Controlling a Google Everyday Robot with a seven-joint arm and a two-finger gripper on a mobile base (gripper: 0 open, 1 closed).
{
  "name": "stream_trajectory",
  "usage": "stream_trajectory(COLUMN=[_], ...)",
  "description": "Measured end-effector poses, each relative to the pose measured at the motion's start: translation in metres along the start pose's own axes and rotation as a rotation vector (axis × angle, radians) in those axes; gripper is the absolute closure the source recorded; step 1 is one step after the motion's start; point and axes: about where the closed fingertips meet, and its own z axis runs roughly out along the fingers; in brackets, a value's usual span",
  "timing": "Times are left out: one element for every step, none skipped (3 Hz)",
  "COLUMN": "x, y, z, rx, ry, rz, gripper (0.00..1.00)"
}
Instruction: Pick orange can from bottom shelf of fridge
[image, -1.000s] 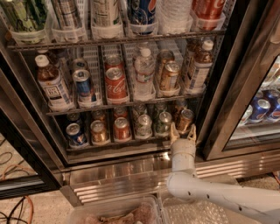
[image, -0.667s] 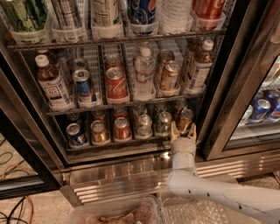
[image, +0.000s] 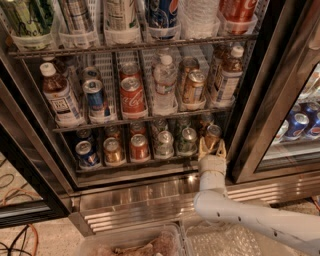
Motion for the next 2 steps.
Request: stream_trajectory(x=[0.003,0.008], y=[-0.005,-0.006], z=[0.008,0.036], rx=[0.005,-0.005], ry=[0.009,0.038], rz=[0.01,0.04], gripper=[0.46,0.47])
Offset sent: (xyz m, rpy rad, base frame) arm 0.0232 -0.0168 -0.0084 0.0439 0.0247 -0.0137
